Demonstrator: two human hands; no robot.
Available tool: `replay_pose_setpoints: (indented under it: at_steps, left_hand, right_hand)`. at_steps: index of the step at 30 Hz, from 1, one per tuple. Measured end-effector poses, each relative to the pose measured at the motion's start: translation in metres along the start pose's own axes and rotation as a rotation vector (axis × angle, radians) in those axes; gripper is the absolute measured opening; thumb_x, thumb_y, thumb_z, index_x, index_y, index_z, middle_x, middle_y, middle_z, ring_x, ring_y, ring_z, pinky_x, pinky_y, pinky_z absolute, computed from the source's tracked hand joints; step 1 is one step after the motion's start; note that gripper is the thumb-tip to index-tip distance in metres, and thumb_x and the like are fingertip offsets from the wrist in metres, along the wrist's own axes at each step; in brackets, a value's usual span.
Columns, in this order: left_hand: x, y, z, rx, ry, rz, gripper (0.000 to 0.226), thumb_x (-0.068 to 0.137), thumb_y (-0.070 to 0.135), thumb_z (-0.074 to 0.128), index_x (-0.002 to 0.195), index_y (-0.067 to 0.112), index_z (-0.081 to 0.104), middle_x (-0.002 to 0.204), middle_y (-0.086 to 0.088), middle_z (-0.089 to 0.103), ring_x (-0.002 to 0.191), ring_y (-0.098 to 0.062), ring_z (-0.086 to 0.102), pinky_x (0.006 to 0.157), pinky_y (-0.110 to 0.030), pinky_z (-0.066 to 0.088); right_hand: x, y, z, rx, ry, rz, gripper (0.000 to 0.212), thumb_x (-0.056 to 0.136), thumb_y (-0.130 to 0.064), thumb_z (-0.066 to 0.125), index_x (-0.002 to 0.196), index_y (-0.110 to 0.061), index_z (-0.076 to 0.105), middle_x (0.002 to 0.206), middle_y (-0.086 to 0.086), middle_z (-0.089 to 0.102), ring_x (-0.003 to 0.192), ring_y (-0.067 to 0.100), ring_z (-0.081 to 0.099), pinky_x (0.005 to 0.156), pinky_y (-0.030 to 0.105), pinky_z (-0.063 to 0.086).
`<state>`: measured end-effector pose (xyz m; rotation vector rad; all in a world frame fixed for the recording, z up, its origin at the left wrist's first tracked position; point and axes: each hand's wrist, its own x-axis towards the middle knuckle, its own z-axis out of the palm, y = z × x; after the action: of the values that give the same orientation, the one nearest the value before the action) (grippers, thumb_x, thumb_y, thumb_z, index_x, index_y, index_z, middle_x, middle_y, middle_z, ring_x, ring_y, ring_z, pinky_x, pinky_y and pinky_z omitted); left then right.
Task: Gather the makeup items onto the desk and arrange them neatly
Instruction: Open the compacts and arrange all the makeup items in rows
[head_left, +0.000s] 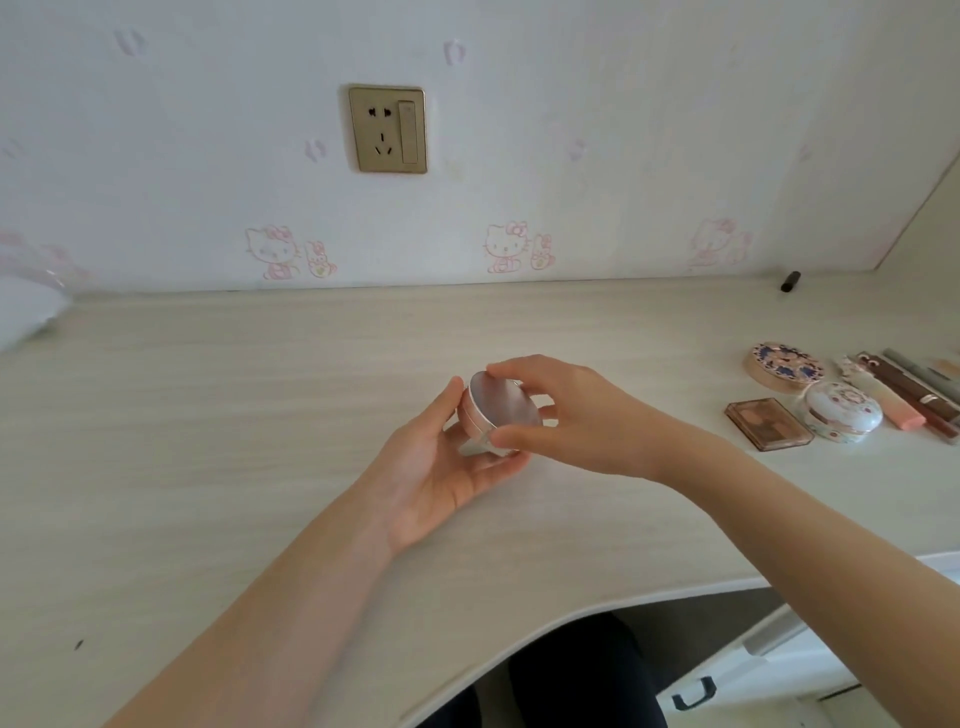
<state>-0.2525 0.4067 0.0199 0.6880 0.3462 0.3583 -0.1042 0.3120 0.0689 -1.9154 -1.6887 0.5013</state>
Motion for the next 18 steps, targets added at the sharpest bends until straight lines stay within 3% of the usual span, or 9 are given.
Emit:
replay_pose_setpoints:
  at_steps: [2,5,13,18]
  left_hand:
    - [-0.002,0.001,0.0,0.084,-0.066,0.013,0.034,0.095,0.036,0.055,0.117,0.014,0.068,0.121,-0.009,0.066,0.114,-0.033,0.061,0.093,-0.042,0.052]
    - [-0.002,-0.001,-0.003,0.169,-0.116,0.042,0.05,0.09,0.021,0.063,0.138,0.022,0.048,0.134,-0.013,0.057,0.12,-0.04,0.055,0.094,-0.041,0.051]
    - [-0.001,-0.008,-0.004,0.334,-0.173,0.109,0.059,0.085,0.002,0.065,0.139,0.019,0.046,0.138,-0.016,0.053,0.114,-0.049,0.056,0.097,-0.046,0.049]
    - [-0.003,-0.013,0.002,0.534,-0.043,0.247,0.067,0.067,0.01,0.085,0.126,0.024,0.059,0.125,-0.01,0.064,0.106,-0.036,0.066,0.088,-0.044,0.055]
  right_hand:
    - [-0.002,0.003,0.0,0.041,0.028,0.0,0.062,0.082,-0.046,0.066,0.138,-0.033,0.043,0.135,-0.018,0.048,0.119,0.001,0.047,0.101,0.028,0.044]
    - [-0.002,0.007,-0.002,0.092,0.04,0.021,0.06,0.083,-0.047,0.065,0.138,-0.035,0.043,0.135,-0.022,0.049,0.116,0.001,0.053,0.096,0.021,0.047]
    - [-0.011,0.015,-0.015,0.181,0.01,0.054,0.066,0.072,-0.049,0.074,0.132,-0.035,0.05,0.125,-0.021,0.057,0.104,0.001,0.062,0.091,0.021,0.051]
    - [-0.016,0.009,-0.018,0.09,-0.003,0.018,0.069,0.069,-0.048,0.078,0.131,-0.036,0.05,0.123,-0.019,0.056,0.103,0.004,0.06,0.088,0.021,0.051]
